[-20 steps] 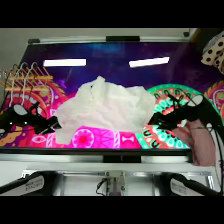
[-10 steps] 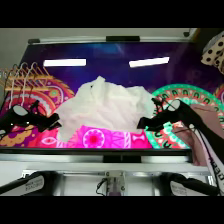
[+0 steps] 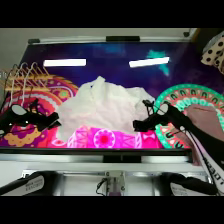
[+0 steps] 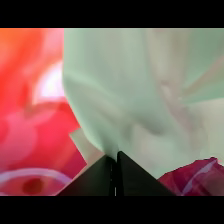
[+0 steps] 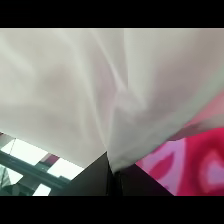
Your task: Fold the shirts.
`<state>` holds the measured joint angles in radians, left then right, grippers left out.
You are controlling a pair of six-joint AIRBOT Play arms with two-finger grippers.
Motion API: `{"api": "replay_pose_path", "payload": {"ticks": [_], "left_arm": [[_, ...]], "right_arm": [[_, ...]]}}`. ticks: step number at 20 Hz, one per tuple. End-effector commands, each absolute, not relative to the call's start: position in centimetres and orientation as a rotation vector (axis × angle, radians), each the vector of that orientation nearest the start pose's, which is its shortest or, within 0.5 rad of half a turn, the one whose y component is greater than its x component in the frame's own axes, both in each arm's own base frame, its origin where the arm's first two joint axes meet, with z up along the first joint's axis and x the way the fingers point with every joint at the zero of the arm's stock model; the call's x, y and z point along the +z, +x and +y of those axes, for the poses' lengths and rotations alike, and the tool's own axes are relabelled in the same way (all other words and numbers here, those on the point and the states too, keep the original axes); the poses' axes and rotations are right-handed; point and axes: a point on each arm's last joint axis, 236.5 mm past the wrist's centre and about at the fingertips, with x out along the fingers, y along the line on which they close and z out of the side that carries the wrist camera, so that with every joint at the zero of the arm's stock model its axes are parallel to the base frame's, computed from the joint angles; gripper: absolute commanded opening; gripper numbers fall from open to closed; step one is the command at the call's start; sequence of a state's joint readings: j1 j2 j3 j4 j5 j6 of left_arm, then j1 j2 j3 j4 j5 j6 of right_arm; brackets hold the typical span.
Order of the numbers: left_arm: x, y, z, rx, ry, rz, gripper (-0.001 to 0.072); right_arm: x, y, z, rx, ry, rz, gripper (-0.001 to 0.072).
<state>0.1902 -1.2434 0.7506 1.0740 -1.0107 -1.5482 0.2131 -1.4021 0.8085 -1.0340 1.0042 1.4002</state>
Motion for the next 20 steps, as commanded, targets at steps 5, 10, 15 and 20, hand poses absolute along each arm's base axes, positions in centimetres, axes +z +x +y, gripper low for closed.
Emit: {"api": "replay_pose_path", "payload": {"ticks": [5,10,15,20], "left_arm": [[18.5,39.3,-2.1,-0.144,-0.397,0.688,0.0027],[57.3,21.9,-4.6,-0.254,-0.234,-0.376,0.0026],[64.5,6.1,-6.1,-0.317,-0.240,-0.706,0.0026],[61.8,10.0,-4.6,-0.207,-0.166,-0.575,0.0026]], "right_arm": [[7.0,37.0,16.1,0.489,0.071,1.002,0.0049],[43.2,33.0,13.0,0.447,0.062,0.085,0.0050],[57.0,20.5,10.4,0.492,0.214,-0.288,0.0050],[52.3,22.0,9.4,0.413,0.162,-0.090,0.0050]]}}
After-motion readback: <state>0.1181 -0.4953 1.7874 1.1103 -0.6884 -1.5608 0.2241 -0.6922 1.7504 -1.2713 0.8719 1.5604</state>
